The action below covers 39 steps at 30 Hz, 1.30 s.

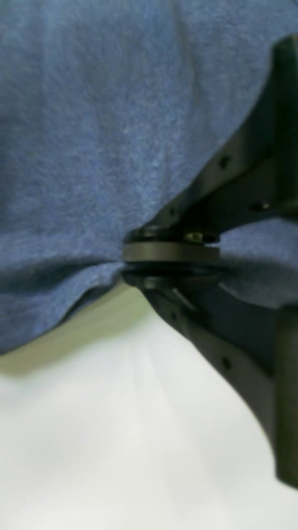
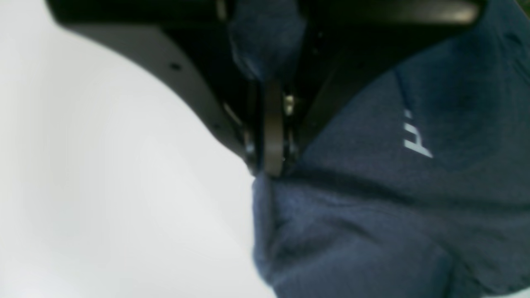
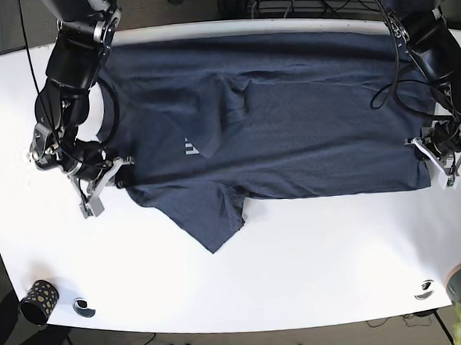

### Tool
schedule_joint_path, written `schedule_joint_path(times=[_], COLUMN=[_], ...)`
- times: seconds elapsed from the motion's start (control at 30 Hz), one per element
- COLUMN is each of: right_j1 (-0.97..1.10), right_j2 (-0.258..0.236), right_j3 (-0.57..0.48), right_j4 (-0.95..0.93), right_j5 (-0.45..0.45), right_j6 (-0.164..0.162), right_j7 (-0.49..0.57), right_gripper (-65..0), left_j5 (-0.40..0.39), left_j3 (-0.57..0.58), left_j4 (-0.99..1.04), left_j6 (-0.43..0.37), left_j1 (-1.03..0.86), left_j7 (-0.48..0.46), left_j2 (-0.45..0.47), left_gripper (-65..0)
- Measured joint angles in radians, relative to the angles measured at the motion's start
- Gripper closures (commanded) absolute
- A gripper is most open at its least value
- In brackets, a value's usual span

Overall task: Fold the T-shirt properly
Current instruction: 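Lift the shirt by its edges with both grippers and fling it flat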

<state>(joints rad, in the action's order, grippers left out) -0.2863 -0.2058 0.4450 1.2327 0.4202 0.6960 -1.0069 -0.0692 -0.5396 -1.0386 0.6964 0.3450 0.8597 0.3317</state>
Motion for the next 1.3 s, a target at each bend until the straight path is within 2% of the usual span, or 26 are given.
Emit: schedule_joint_path(times=[0.17, 0.43, 0.57, 0.8, 0.93, 1.1, 1.2, 1.3], right_j1=[-0.13, -0.343, -0.486, -0.804, -0.958, -0.99, -0.956, -0.873], right_j2=[-0.019, -0.03, -0.085, -0.146, -0.158, -0.171, -0.167, -0.176], right_j3=[-0.003, -0.014, -0.153, -0.27, -0.291, -0.288, -0.27, -0.22], right_j4=[-0.002, -0.005, -0.007, -0.067, -0.15, -0.154, -0.156, -0.155], right_j5=[0.002, -0.005, -0.005, 0.013, 0.023, 0.028, 0.032, 0.101], right_j6=[0.001, 0.0, 0.003, 0.005, 0.004, 0.004, 0.004, 0.003], right_j7=[-0.051, -0.116, -0.129, -0.125, -0.13, -0.159, -0.217, -0.228], right_gripper=[0.0, 0.0, 0.0, 0.0, 0.0, 0.0, 0.0, 0.0], left_j5=[-0.008, 0.003, 0.001, -0.002, -0.008, -0.017, -0.016, -0.019], left_j3=[0.114, 0.167, 0.2, 0.232, 0.233, 0.233, 0.232, 0.23], left_j4=[-0.055, -0.082, -0.082, -0.08, -0.085, -0.09, -0.11, -0.154], left_j6=[0.003, 0.003, 0.004, -0.009, -0.023, -0.022, -0.021, -0.018], left_j1=[0.102, 0.295, 0.43, 0.697, 0.806, 0.821, 0.767, 0.682], left_j7=[0.006, 0.042, 0.051, 0.042, 0.037, 0.034, 0.034, 0.038], left_j2=[-0.013, -0.007, 0.0, 0.039, 0.06, 0.075, 0.072, 0.067], left_gripper=[0.0, 0.0, 0.0, 0.0, 0.0, 0.0, 0.0, 0.0])
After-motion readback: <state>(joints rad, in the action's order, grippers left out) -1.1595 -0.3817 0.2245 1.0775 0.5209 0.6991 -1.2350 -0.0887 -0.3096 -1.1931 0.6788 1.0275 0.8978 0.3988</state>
